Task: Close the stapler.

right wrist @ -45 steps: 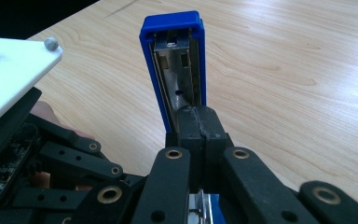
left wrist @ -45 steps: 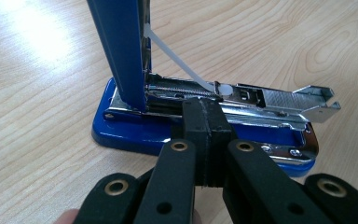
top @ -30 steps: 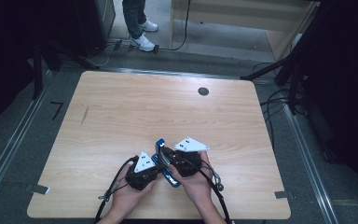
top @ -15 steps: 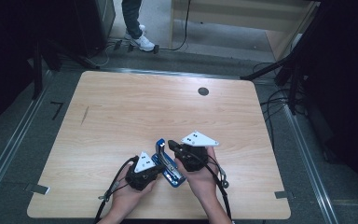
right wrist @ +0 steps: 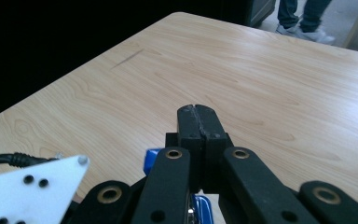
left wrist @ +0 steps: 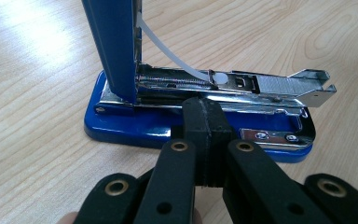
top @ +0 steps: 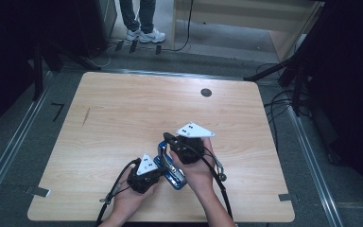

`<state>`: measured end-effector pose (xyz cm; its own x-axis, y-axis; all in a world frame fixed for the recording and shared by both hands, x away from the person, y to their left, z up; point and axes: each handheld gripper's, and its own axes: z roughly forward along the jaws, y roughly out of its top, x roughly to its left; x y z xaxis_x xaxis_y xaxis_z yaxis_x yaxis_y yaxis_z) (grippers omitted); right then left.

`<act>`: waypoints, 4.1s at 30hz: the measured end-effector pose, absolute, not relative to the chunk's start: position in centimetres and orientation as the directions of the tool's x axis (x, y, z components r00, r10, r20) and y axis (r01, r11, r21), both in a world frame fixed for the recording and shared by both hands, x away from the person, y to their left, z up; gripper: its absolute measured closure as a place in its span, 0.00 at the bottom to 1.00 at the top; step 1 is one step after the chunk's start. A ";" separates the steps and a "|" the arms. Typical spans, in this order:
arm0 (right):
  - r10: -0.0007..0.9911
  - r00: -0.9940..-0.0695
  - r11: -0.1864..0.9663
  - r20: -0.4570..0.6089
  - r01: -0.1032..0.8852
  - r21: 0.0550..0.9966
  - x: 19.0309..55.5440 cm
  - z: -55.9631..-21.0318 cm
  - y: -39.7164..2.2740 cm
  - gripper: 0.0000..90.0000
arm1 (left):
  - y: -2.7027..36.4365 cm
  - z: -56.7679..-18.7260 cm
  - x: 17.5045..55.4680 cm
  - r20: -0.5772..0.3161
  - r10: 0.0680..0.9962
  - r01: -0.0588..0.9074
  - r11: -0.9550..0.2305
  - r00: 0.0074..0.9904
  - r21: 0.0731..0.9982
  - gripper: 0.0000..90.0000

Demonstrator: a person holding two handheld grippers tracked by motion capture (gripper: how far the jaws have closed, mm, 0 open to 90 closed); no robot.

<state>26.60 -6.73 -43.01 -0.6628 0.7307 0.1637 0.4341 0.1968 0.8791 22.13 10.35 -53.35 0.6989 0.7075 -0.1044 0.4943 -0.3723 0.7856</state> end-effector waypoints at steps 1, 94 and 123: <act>0.728 -0.667 0.198 0.162 0.430 0.881 26.6 -42.9 -6.5 1.00 | 10.3 -53.3 22.1 -0.104 0.708 0.494 -0.373 0.699 0.785 1.00; 0.724 -0.667 0.245 0.176 0.488 0.838 17.4 -49.9 -11.9 1.00 | 10.7 -53.3 21.8 -0.117 0.697 0.500 -0.377 0.707 0.779 1.00; 0.713 -0.676 0.290 0.186 0.526 0.800 16.7 -53.1 -9.9 1.00 | 19.1 -52.1 20.1 -0.136 0.819 0.474 -0.180 0.558 0.862 0.47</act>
<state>16.70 -9.91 -53.08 -0.6759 0.7132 0.1857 0.5257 0.2899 0.7997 20.06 19.06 -52.07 0.5576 0.8189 -0.1357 0.4737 -0.1797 0.8621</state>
